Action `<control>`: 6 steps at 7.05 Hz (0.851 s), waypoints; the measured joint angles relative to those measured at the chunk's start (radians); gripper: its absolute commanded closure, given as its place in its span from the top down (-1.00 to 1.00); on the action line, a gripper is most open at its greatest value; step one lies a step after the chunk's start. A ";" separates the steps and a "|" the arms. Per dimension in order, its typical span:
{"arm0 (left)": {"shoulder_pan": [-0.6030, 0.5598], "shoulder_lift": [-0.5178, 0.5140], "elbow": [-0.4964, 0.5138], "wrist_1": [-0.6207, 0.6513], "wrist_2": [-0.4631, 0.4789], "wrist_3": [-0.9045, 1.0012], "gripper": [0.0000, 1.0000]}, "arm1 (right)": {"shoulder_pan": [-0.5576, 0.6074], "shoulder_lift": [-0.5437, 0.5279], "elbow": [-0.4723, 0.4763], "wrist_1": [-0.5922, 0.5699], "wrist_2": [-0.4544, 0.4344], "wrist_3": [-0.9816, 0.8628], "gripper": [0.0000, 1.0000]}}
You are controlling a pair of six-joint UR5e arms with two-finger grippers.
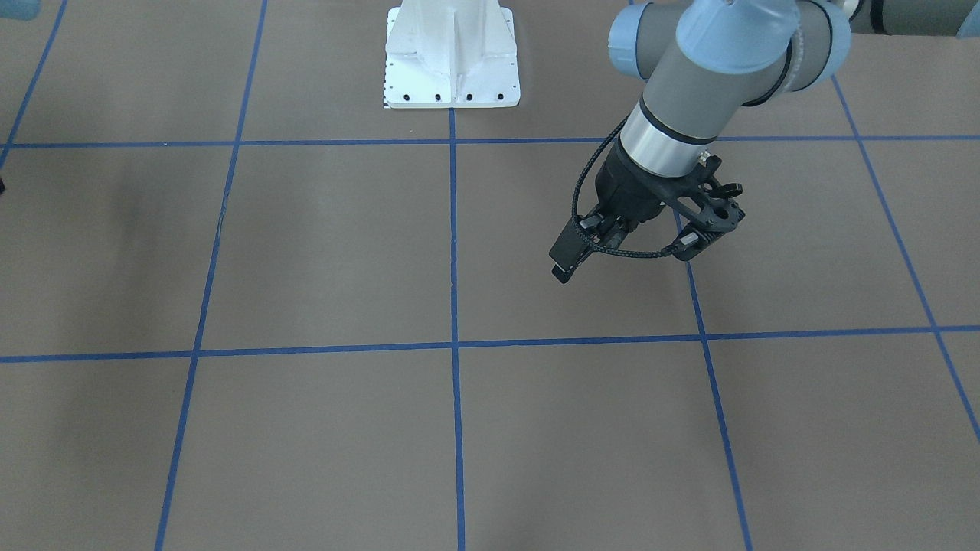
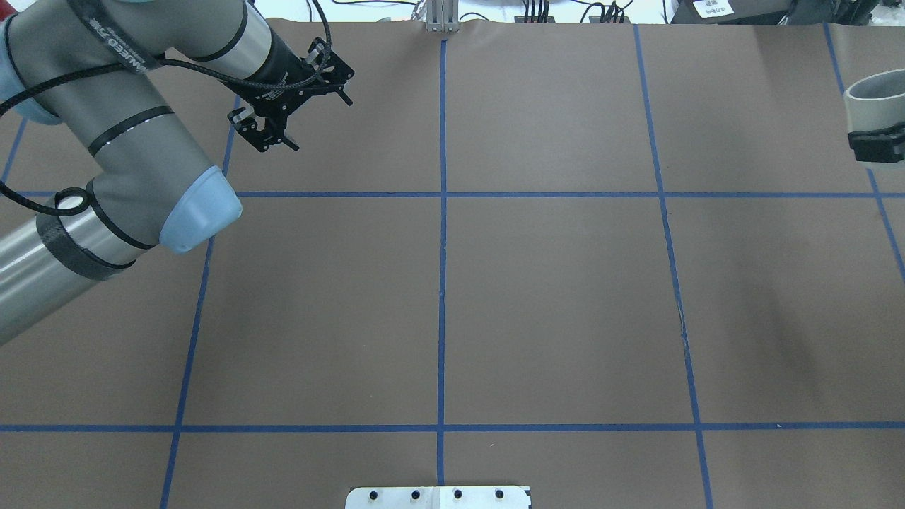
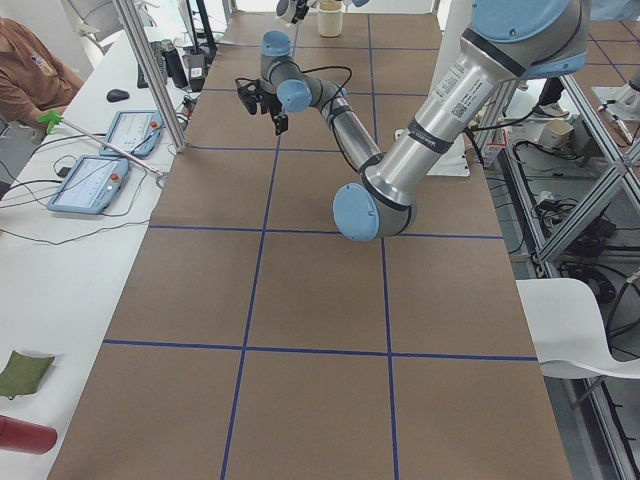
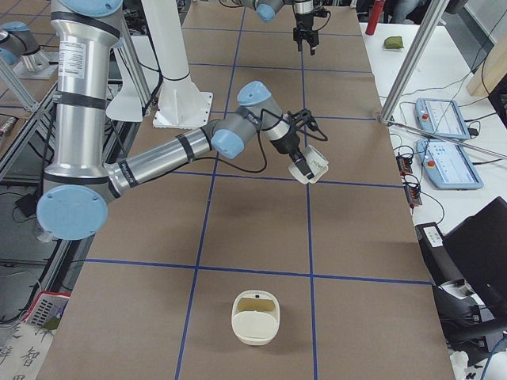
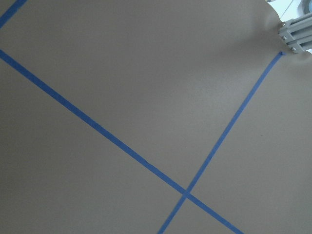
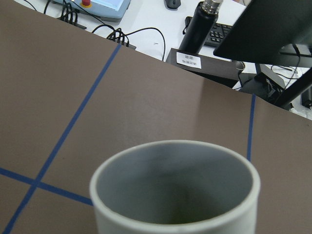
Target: Left arm hands cup to right arm to dump lemon
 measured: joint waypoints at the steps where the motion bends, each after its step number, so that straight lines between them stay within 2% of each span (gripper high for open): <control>1: 0.000 0.001 0.000 0.000 0.001 0.006 1.00 | 0.061 -0.095 -0.029 0.146 0.043 0.012 -1.00; 2: -0.001 0.001 -0.001 0.000 0.001 0.008 1.00 | 0.137 -0.159 -0.086 0.287 0.094 0.022 -1.00; 4: -0.001 0.002 -0.001 0.000 0.001 0.009 1.00 | 0.251 -0.220 -0.235 0.555 0.152 0.052 -1.00; 6: 0.000 0.003 0.001 -0.001 0.001 0.010 1.00 | 0.291 -0.243 -0.389 0.821 0.182 0.212 -1.00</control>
